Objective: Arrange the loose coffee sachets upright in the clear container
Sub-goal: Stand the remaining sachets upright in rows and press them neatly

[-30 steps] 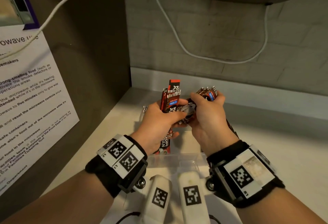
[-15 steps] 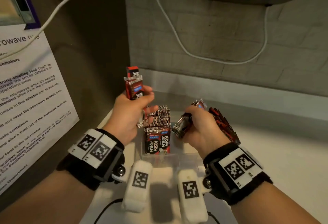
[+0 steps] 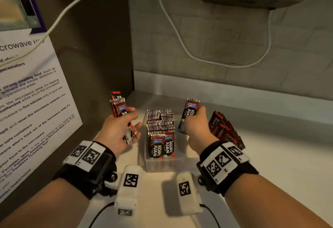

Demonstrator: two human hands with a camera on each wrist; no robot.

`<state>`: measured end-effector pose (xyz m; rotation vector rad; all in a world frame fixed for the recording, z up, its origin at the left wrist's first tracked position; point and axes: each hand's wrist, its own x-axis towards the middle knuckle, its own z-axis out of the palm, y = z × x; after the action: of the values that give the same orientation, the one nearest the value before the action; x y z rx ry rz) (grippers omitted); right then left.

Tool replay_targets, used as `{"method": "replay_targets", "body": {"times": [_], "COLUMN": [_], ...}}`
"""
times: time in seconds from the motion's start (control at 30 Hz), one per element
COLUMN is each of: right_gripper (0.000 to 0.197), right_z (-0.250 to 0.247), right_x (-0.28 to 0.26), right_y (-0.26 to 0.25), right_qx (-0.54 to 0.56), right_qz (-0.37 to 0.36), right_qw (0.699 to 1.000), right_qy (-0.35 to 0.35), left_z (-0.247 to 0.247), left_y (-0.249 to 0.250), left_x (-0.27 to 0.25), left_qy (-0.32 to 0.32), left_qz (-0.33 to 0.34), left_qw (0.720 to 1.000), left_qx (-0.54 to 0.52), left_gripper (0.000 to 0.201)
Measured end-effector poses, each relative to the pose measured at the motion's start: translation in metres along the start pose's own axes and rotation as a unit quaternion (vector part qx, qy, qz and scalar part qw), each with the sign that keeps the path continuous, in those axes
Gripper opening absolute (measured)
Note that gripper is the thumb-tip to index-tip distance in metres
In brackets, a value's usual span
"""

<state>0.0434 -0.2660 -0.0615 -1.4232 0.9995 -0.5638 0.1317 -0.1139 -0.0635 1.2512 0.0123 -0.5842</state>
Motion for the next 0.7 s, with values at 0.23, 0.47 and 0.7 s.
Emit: {"method": "replay_targets", "body": {"times": [0.23, 0.47, 0.7], "right_gripper": [0.032, 0.034, 0.033], "right_z": [0.005, -0.001, 0.005], "right_x": [0.003, 0.005, 0.009], "right_y": [0.013, 0.021, 0.029], "right_qx": [-0.041, -0.100, -0.111], "right_qz": [-0.026, -0.076, -0.069], "right_qw": [0.999, 0.992, 0.990], "right_qy": [-0.017, -0.032, -0.054], "left_z": [-0.004, -0.008, -0.009], "left_y": [-0.025, -0.025, -0.027], "left_x": [0.004, 0.005, 0.007], "left_qy": [0.000, 0.007, -0.003], "left_qz": [-0.050, -0.064, -0.104], "left_qw": [0.998, 0.998, 0.994], "left_qx": [0.023, 0.025, 0.018], "left_gripper": [0.014, 0.014, 0.014]}}
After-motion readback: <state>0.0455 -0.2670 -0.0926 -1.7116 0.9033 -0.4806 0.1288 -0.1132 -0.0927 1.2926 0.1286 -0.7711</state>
